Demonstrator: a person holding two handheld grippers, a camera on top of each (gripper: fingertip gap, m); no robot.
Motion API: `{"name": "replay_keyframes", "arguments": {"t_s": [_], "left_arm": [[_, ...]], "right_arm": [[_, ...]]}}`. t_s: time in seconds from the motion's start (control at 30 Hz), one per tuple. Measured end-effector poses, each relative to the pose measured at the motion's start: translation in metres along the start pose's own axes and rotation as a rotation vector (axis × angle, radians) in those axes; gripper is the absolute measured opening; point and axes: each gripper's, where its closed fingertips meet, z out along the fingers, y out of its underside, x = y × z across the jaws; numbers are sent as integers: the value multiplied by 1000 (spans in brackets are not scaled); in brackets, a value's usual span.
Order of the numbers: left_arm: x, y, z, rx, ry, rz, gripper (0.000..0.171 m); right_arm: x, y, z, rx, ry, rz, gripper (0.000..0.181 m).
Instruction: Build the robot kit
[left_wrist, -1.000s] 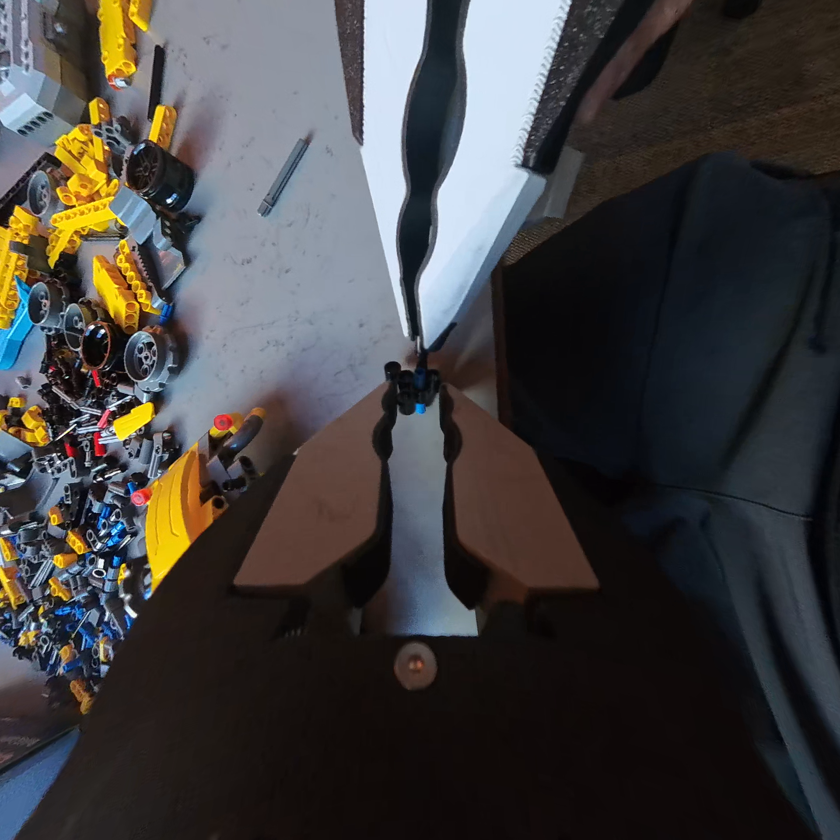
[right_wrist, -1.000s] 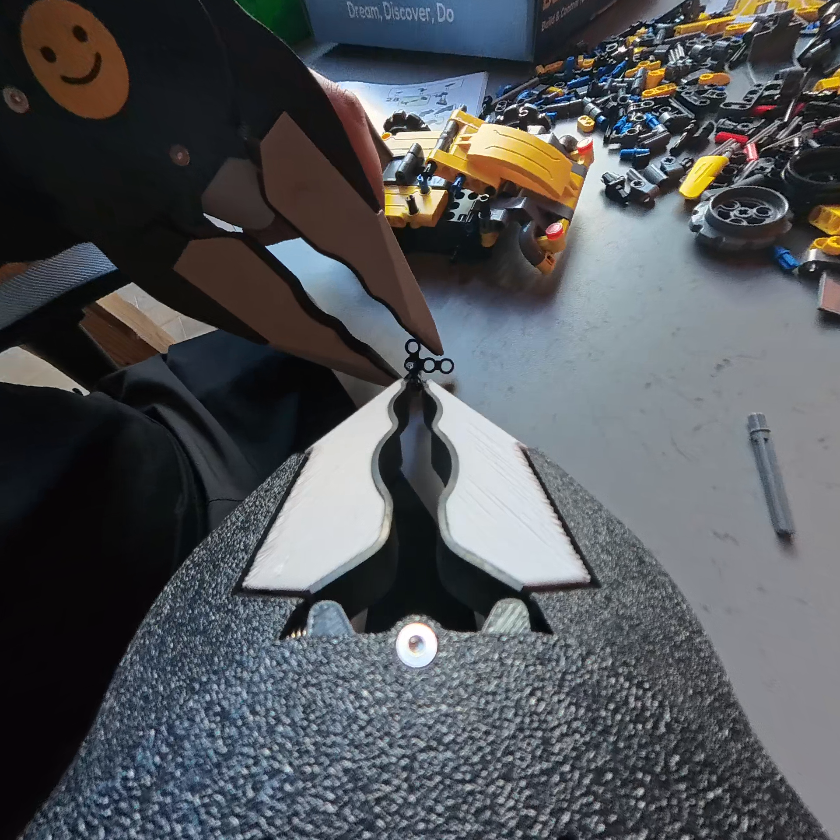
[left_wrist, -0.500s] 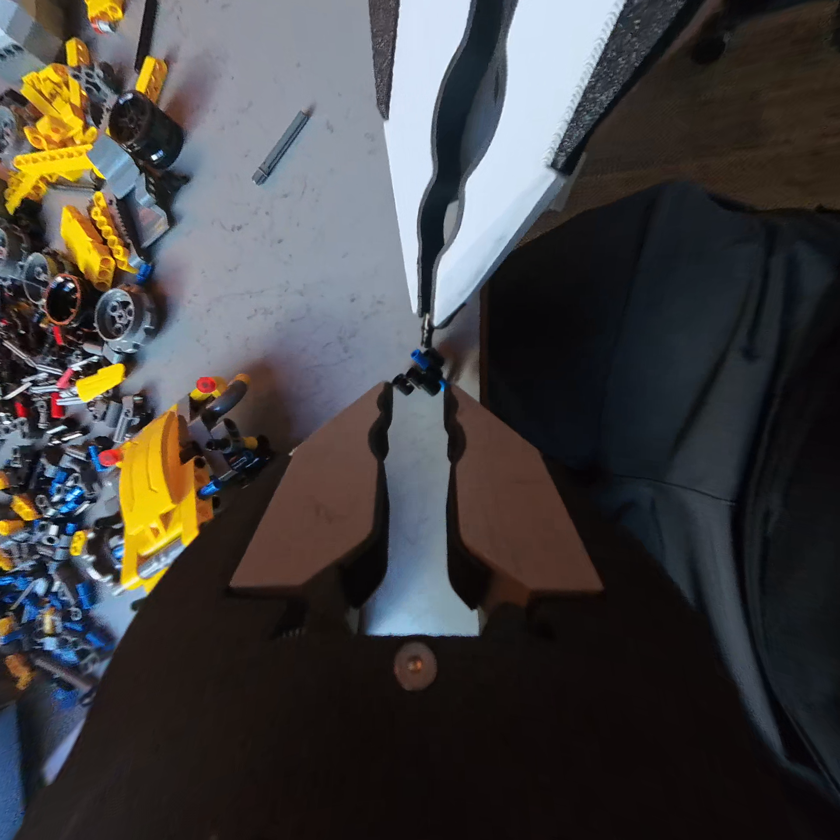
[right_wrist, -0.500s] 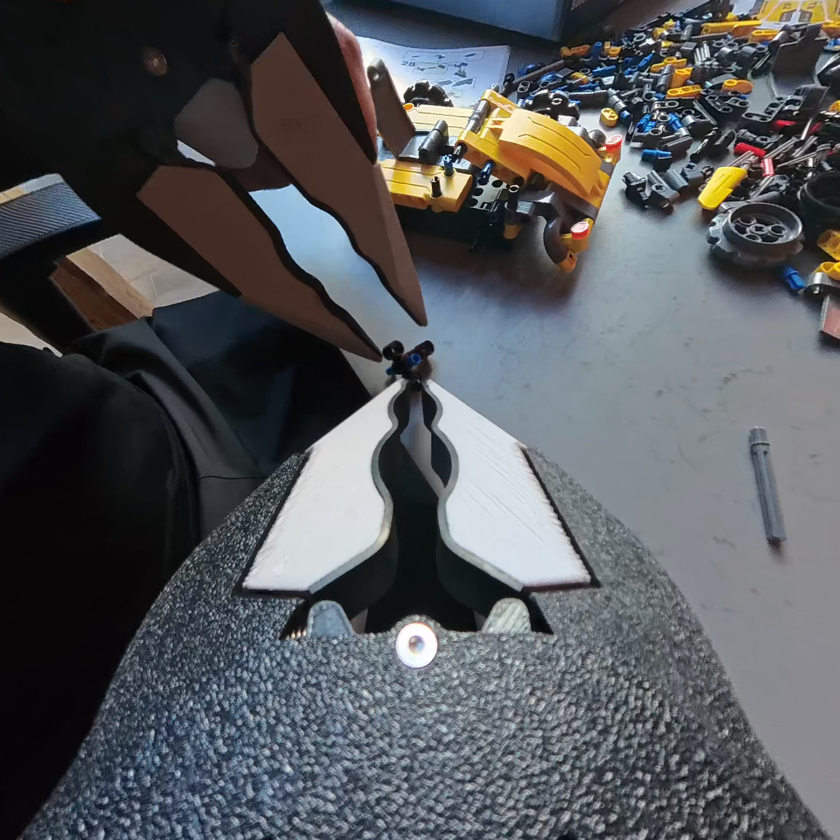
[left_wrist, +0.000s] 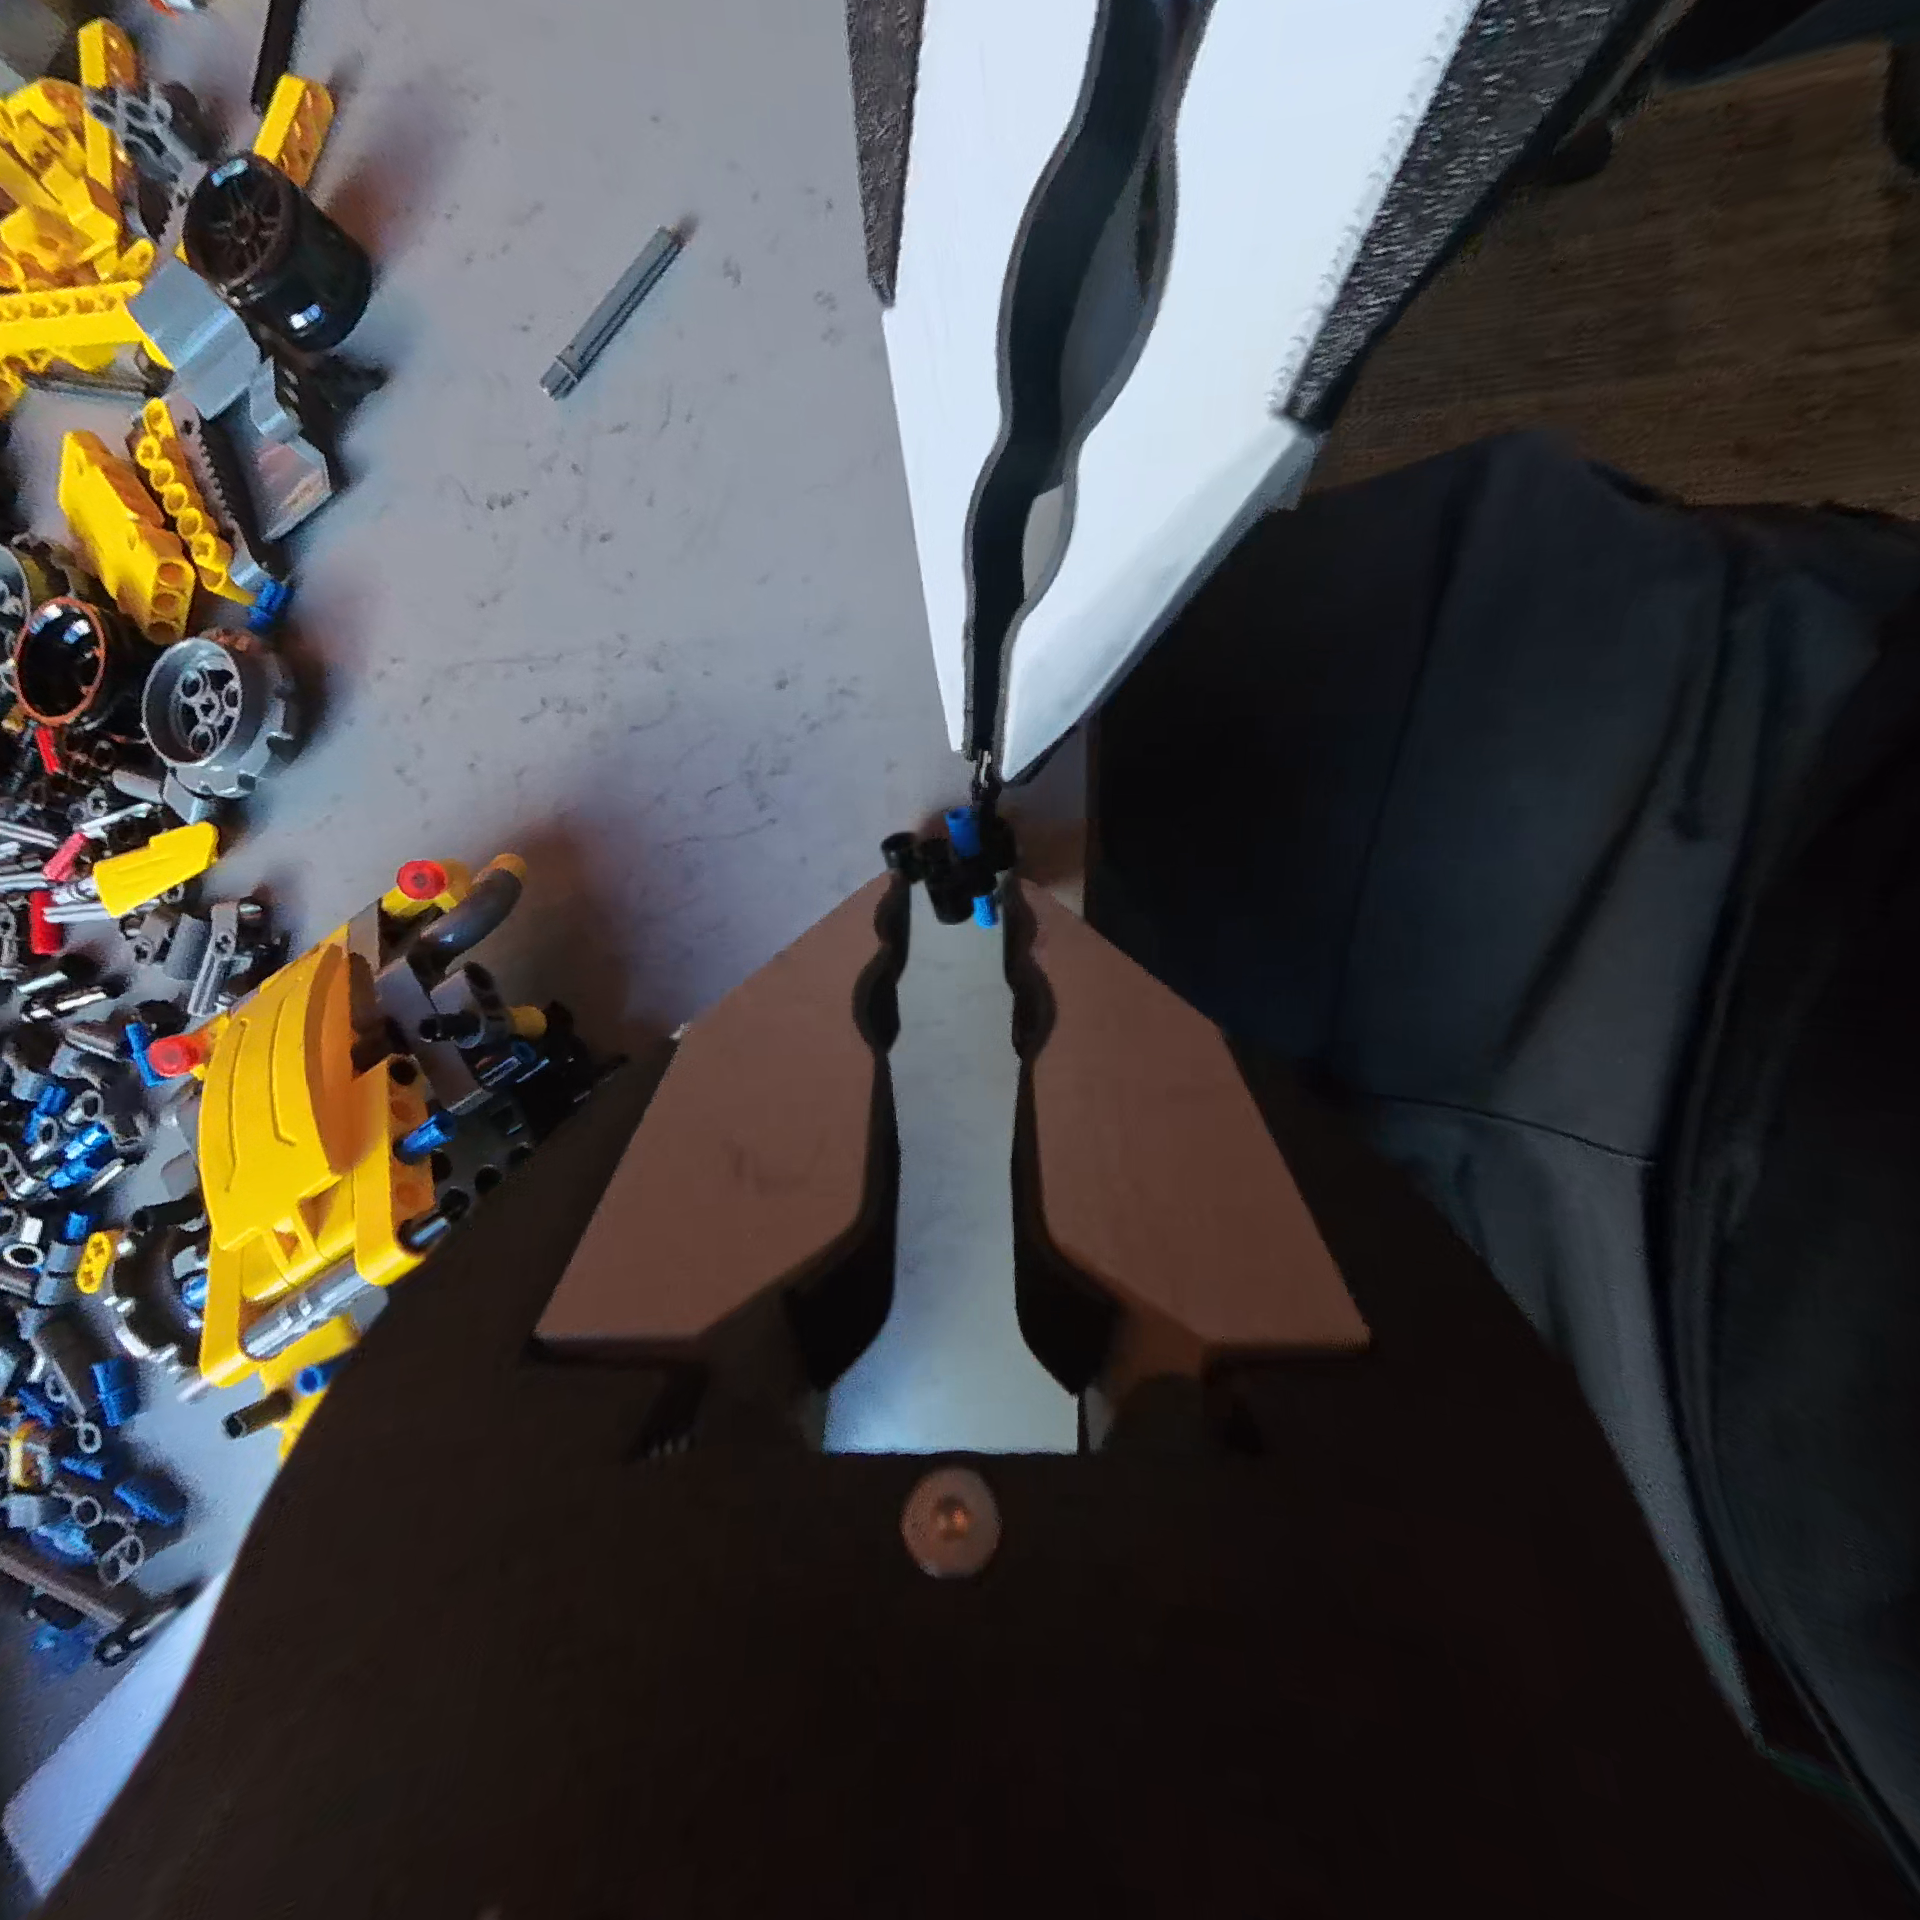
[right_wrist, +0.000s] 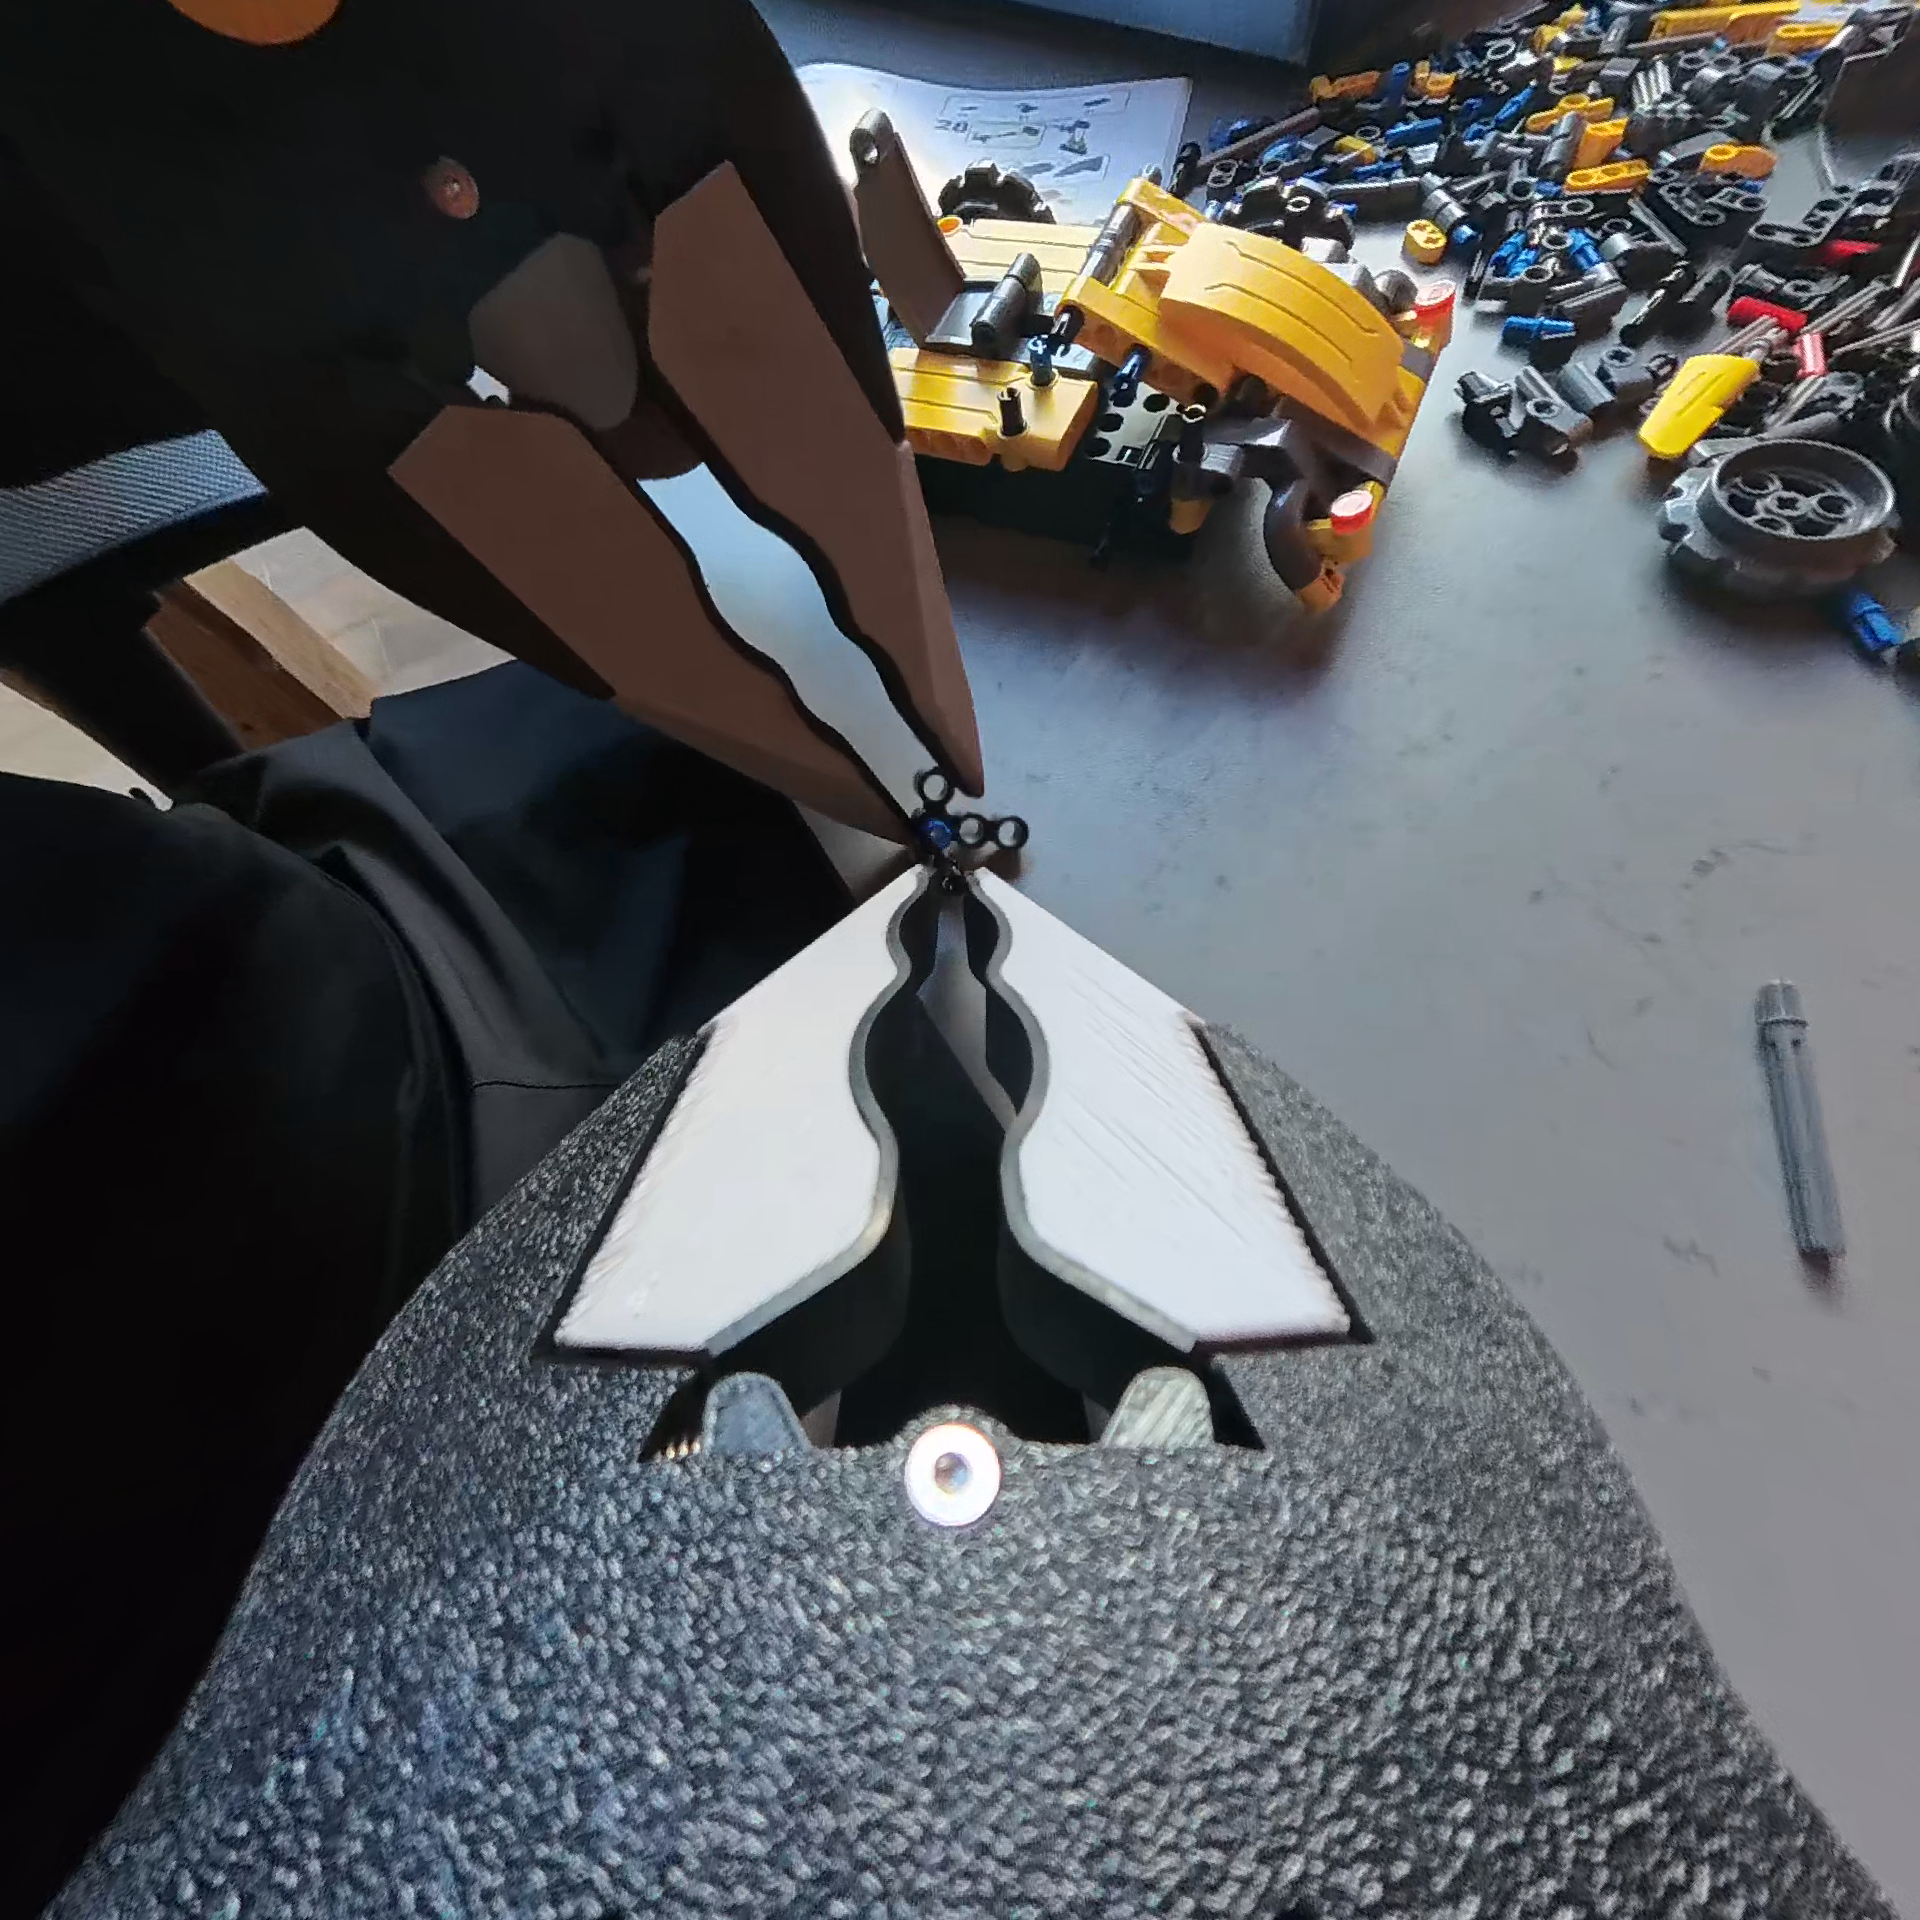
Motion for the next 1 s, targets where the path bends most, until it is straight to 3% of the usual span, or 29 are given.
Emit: {"name": "replay_keyframes", "arguments": {"t_s": [0.17, 0.4, 0.63, 1.0], "left_arm": [[1, -1, 0, 12, -47, 28, 24], [1, 1, 0, 25, -71, 33, 10], [1, -1, -13, 66, -89, 31, 30], [5, 3, -5, 108, -180, 84, 35]], "right_arm": [[1, 1, 0, 2, 2, 6, 5], [-2, 3, 1, -7, -19, 14, 5], [-11, 0, 4, 2, -53, 15, 5], [-12, -3, 4, 15, -48, 15, 5]]}}
